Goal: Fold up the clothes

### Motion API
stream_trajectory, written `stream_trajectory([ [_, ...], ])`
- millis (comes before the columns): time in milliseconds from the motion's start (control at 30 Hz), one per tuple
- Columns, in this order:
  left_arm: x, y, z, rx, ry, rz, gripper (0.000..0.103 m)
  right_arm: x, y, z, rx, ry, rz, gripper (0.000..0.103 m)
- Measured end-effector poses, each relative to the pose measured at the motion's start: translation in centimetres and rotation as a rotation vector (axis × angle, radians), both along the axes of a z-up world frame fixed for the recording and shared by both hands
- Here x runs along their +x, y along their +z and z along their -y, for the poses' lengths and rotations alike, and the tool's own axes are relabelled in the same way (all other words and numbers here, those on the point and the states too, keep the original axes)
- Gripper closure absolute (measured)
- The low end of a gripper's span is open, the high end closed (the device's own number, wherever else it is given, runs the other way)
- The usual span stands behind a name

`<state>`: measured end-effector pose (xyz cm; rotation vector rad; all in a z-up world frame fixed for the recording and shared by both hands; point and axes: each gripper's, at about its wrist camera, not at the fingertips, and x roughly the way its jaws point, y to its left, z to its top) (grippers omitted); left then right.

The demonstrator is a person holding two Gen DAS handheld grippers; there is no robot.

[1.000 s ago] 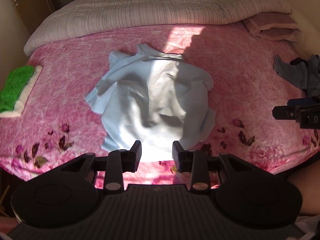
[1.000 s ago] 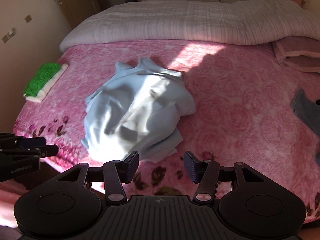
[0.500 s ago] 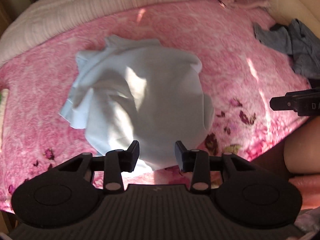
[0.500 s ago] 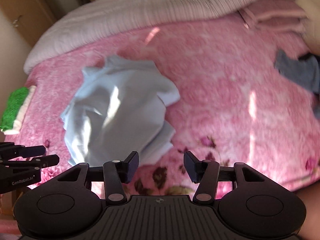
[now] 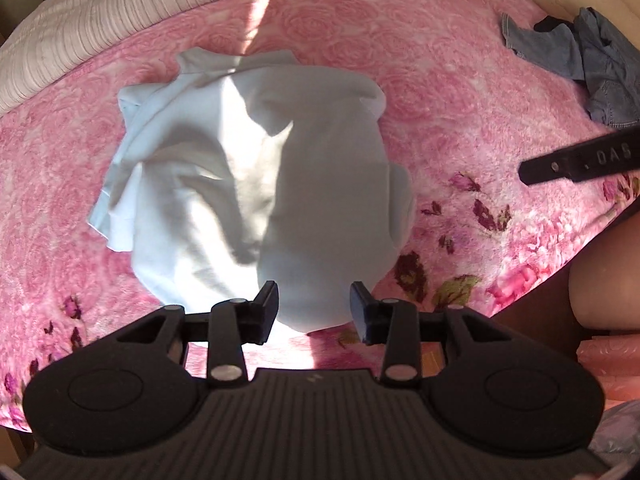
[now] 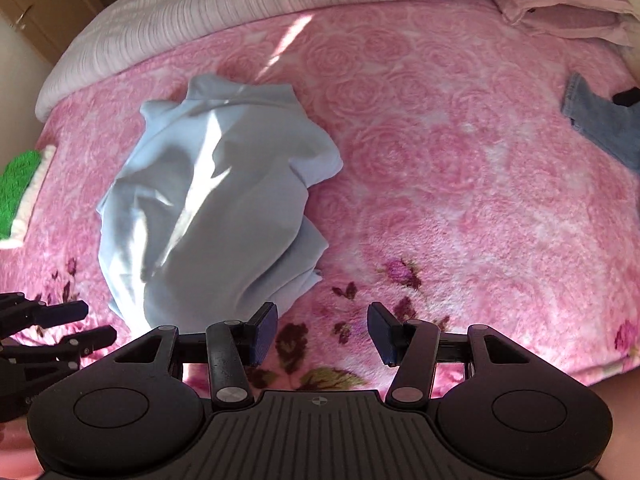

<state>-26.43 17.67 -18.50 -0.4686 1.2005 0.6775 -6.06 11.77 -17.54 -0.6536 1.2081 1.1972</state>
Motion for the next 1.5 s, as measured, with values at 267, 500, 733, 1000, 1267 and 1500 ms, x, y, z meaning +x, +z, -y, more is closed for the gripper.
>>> stream_trajectory([
  [267, 3.9, -4.1, 2.7, -0.007, -0.078, -0.026, 0.066, 4.2, -2.9, -0.2, -0.034, 0.007, -0.005, 0.049],
  [500, 7.0, -7.7, 5.5, 0.054, -0.249, -0.046, 0.062, 6.1, -6.4, 0.5, -0.062, 0.006, -0.031, 0.049],
  [733, 10.0, -11.5, 7.0, 0.210, -0.377, -0.087, 0.062, 7.1, -10.2, 0.8, -0.070, -0.008, -0.053, 0.049],
  [1000, 11.9, -18.0, 7.8, 0.386, -0.502, -0.191, 0.071, 7.8, -14.0, 1.7, -0.115, -0.036, -0.045, 0.049],
  [1267, 4.9, -10.8, 2.3, 0.363, -0.181, 0.053, 0.094, 7.3, -15.3, 1.5, -0.140, -0.005, -0.029, 0.049],
  [1500, -13.1, -0.8, -8.6, 0.478, 0.476, 0.139, 0.095, 5.2, -14.0, -2.2, -0.094, 0.097, 0.017, 0.049],
])
